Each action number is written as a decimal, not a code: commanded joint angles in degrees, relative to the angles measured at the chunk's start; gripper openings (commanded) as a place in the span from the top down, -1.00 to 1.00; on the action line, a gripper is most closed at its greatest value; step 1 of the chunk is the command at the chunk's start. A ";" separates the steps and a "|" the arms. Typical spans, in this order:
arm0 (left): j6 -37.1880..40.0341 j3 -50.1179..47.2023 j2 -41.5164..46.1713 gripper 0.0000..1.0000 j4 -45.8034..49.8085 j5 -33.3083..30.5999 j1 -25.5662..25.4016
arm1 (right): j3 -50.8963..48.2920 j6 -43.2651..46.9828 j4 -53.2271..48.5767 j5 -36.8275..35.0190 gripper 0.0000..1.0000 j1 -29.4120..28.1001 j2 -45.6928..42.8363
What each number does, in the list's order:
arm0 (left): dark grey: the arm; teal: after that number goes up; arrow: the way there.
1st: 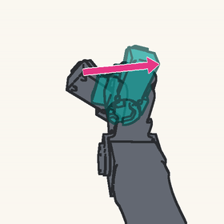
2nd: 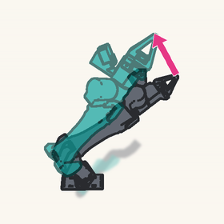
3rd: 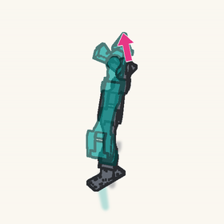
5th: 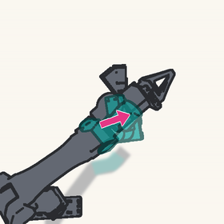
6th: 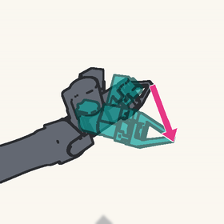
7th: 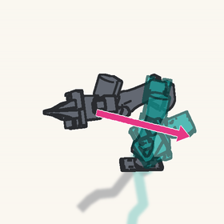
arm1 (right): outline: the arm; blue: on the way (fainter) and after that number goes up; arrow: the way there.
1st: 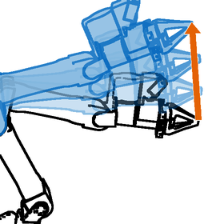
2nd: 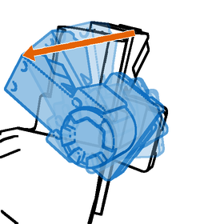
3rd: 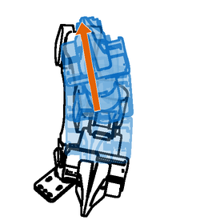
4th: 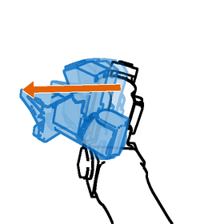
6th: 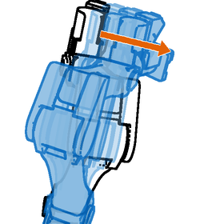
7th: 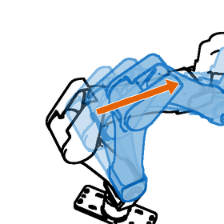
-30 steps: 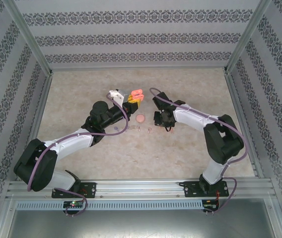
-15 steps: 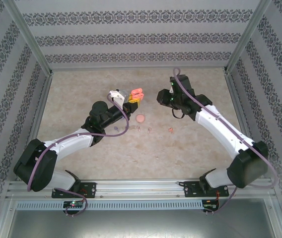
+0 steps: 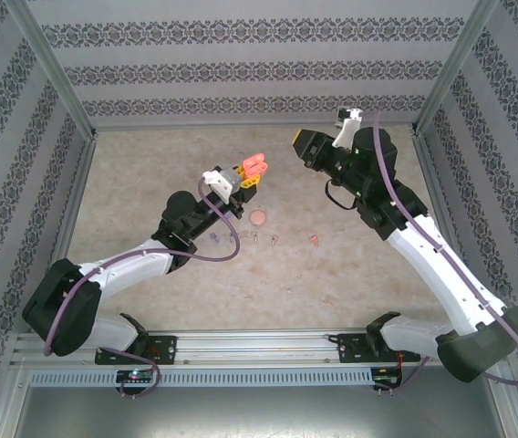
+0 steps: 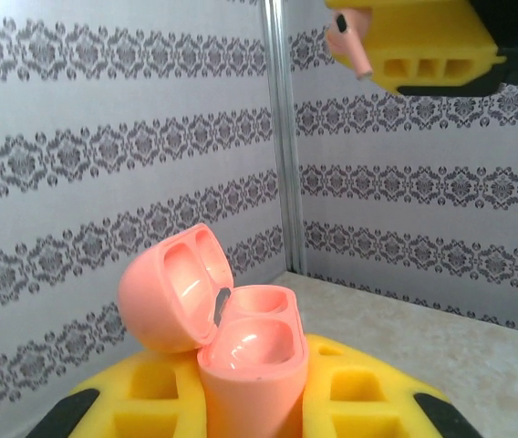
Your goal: Insert the wireless bluetooth earbuds into the charging case
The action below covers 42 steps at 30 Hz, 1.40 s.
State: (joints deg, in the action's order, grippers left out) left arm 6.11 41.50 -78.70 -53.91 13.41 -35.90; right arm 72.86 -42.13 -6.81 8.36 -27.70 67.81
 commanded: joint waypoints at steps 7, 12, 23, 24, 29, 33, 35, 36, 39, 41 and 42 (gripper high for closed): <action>4.87 5.06 -2.14 1.00 -10.88 -3.63 -2.68 | -6.47 -2.60 18.49 2.45 0.43 -3.36 -1.87; 4.80 6.22 -3.08 1.00 -10.69 -3.20 -2.86 | -10.06 -0.83 25.40 1.32 0.44 -6.41 -2.15; 3.90 6.48 -3.22 1.00 -9.91 -3.34 -2.95 | -11.41 -0.17 28.32 1.00 0.44 -10.05 -0.23; 3.91 6.58 -3.22 1.00 -9.81 -3.33 -2.95 | -11.67 -0.21 28.70 0.88 0.44 -10.32 -0.05; 3.82 6.77 -3.22 1.00 -9.46 -3.55 -3.04 | -12.66 0.41 30.09 -0.99 0.43 -11.83 0.65; 3.80 6.81 -3.24 1.00 -9.48 -3.89 -3.30 | -13.78 1.49 31.24 -4.31 0.44 -13.20 0.83; 3.84 6.77 -3.23 1.00 -9.47 -3.98 -3.38 | -14.06 2.00 31.45 -5.89 0.45 -13.83 0.83; 3.86 6.69 -3.22 1.00 -9.49 -4.09 -3.39 | -14.20 2.28 31.45 -6.63 0.45 -14.03 0.83; 3.90 6.60 -2.99 1.00 -9.45 -4.27 -3.46 | -14.57 3.16 31.56 -8.47 0.45 -14.68 0.74; 3.91 6.49 -2.91 1.00 -9.39 -4.14 -3.47 | -14.86 3.62 31.81 -9.84 0.46 -15.01 0.66; 3.89 6.49 -2.94 1.00 -9.35 -4.16 -3.47 | -14.99 3.71 31.88 -10.30 0.46 -15.25 0.69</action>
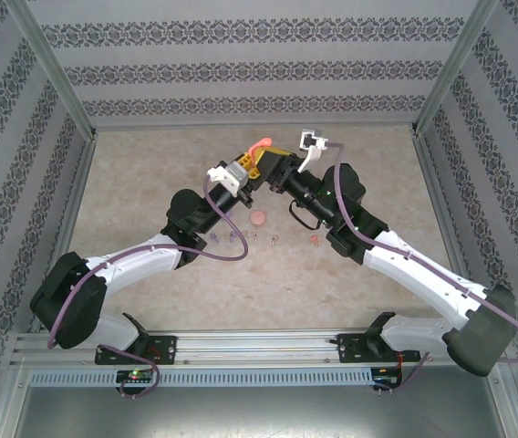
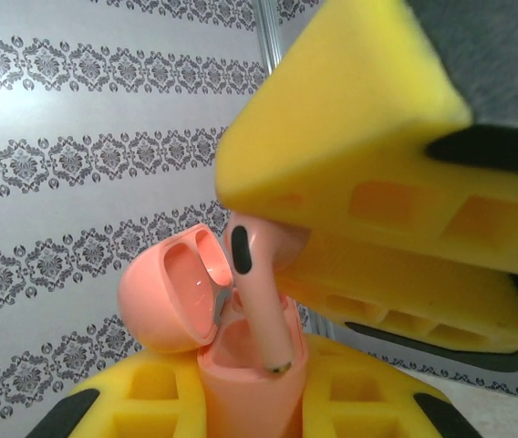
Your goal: Insert the wireless bluetooth earbuds into the charging case
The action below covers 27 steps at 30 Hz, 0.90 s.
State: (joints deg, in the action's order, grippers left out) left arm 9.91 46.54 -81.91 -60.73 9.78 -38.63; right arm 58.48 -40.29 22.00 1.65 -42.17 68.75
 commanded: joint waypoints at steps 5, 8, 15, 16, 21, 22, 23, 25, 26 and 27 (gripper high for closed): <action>0.11 1.61 0.42 1.00 -2.30 -0.21 -0.83 | -1.34 2.04 4.21 -5.86 0.46 -0.96 -0.11; 0.10 1.64 0.36 1.00 -2.29 -0.19 -0.92 | -1.18 1.72 4.28 -6.21 0.46 -0.98 0.40; 0.11 1.53 0.41 1.00 -2.05 -0.10 -1.01 | -0.75 0.83 4.88 -5.60 0.46 -1.13 1.56; 0.15 1.53 0.36 1.00 -2.06 -0.08 -1.01 | -0.71 0.83 4.92 -5.52 0.46 -1.07 1.74; 0.28 1.53 0.46 1.00 -1.85 -0.16 -1.00 | -0.13 1.09 4.82 -5.15 0.47 -1.52 2.09; 0.22 1.53 0.51 1.00 -1.80 -0.20 -1.01 | -0.10 1.09 4.84 -5.16 0.47 -1.57 2.16; 0.20 1.53 0.48 1.00 -1.76 -0.19 -1.01 | -0.04 1.18 4.90 -5.15 0.47 -1.60 2.24; 0.16 1.58 0.37 1.00 -1.74 -0.19 -0.99 | -0.16 1.18 5.10 -5.10 0.47 -1.77 2.26; 0.23 1.54 0.36 1.00 -1.76 -0.19 -1.01 | -0.22 1.18 5.14 -5.18 0.47 -1.78 2.27; 0.15 1.61 0.36 1.00 -1.68 -0.19 -1.07 | -0.22 1.26 5.18 -5.31 0.47 -1.84 2.19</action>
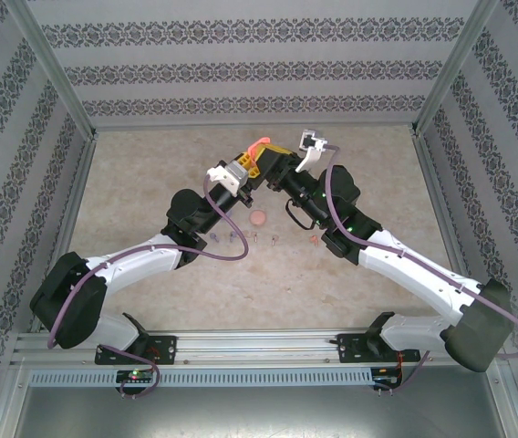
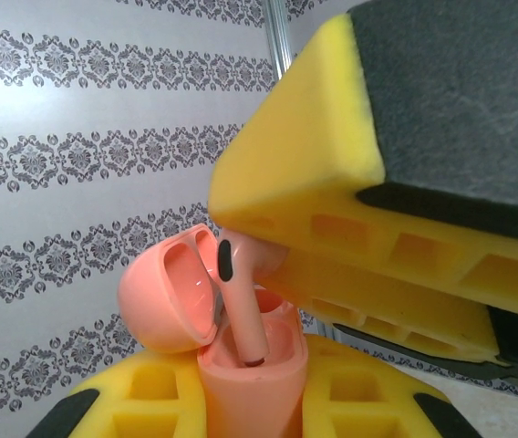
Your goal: Insert the wireless bluetooth earbuds into the charging case
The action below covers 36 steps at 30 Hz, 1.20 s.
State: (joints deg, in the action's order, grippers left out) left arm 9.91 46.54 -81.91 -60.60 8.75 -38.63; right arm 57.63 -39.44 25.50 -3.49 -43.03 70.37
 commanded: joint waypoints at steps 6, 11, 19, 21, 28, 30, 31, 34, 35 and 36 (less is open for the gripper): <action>0.13 1.98 0.17 1.00 -1.58 0.85 -1.09 | 0.79 0.20 1.16 -0.28 0.47 -1.16 1.08; 0.11 1.85 0.18 1.00 -1.62 0.86 -1.09 | 0.82 -0.02 0.86 -0.92 0.48 -1.53 1.91; 0.20 2.02 0.63 1.00 -1.54 -0.04 -1.19 | -0.82 0.31 -0.46 -4.86 0.50 -2.45 1.83; 0.13 1.93 0.66 1.00 -1.80 -0.20 -1.18 | -1.20 0.33 -0.83 -5.99 0.49 -2.86 1.79; 0.06 1.93 0.78 1.00 -1.89 -0.88 -1.18 | -1.60 -0.26 -2.92 -10.59 0.50 -4.36 1.61; 0.09 1.81 0.86 1.00 -1.97 -1.27 -1.18 | -1.60 -0.86 -3.79 -11.85 0.50 -4.52 1.45; 0.11 1.81 0.91 1.00 -1.98 -1.43 -1.18 | -1.72 -1.43 -4.35 -12.70 0.50 -4.61 1.31; 0.12 1.82 0.99 1.00 -1.98 -1.62 -1.18 | -1.72 -2.42 -5.84 -13.81 0.50 -4.70 1.17; 0.15 1.76 1.01 1.00 -1.96 -1.52 -1.18 | -1.65 -2.48 -5.86 -13.79 0.50 -4.70 1.17; 0.13 1.79 0.97 1.00 -1.90 -1.50 -1.18 | -1.53 -2.63 -6.18 -13.74 0.50 -4.70 1.25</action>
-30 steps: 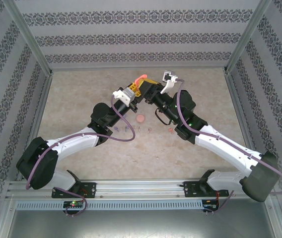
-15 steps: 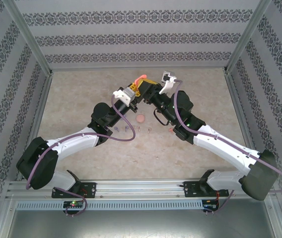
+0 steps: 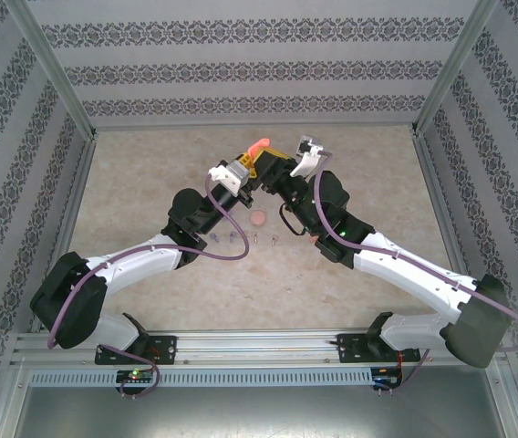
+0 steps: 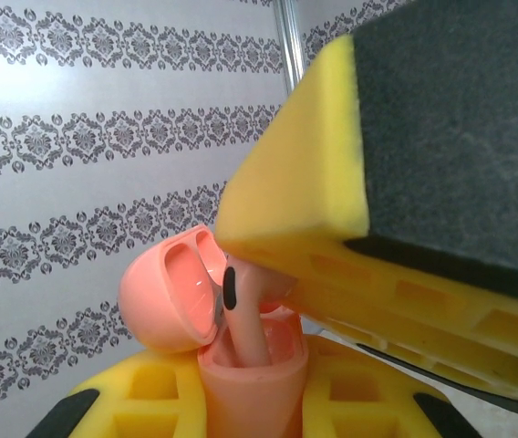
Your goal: Insert the wireless bluetooth earbuds into the charging case
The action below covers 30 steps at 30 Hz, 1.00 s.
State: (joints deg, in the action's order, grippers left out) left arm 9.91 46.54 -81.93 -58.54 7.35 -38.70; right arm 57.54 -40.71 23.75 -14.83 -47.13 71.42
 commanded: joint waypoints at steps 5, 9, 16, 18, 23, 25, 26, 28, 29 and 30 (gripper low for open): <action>0.02 1.98 0.91 1.00 -3.77 -0.05 -1.12 | -0.61 -2.26 -5.43 -1.91 0.44 -0.59 0.82; -0.07 2.05 0.97 1.00 -3.57 0.01 -1.19 | 0.31 -2.44 -6.05 -1.52 0.35 -0.58 1.43; -0.20 1.80 0.99 1.00 -3.46 0.15 -1.20 | 1.88 -2.66 -7.00 -1.43 0.18 -0.59 1.80; -0.24 1.74 1.00 1.00 -3.51 0.26 -1.20 | 2.29 -2.62 -7.20 -1.43 0.16 -0.51 1.88; -0.32 1.54 0.99 1.00 -3.59 0.02 -1.20 | 2.68 -2.53 -7.23 -1.62 -0.14 0.10 0.82; -0.35 1.36 1.18 1.00 -3.68 -0.34 -1.20 | 2.56 -2.49 -7.57 -1.18 -0.27 0.51 -0.78; -0.33 1.29 1.30 1.00 -3.52 -0.56 -1.20 | 2.29 -2.23 -7.67 -1.04 -0.32 0.68 -1.93; -0.33 0.96 1.41 1.00 -3.47 -0.80 -1.20 | 1.57 -1.80 -8.47 -1.12 -0.43 0.88 -4.74; -0.33 0.69 1.55 1.00 -3.59 -1.09 -1.20 | 1.06 -1.37 -8.98 -1.15 -0.49 1.06 -6.44; -0.33 0.37 1.65 1.00 -3.81 -1.31 -1.20 | 0.77 -1.07 -10.11 -1.29 -0.51 1.22 -7.88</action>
State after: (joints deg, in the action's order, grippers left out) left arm 9.89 46.54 -81.91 -57.87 6.57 -38.76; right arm 59.16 -42.98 16.25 -15.40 -46.61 68.25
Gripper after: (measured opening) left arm 0.191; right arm 0.745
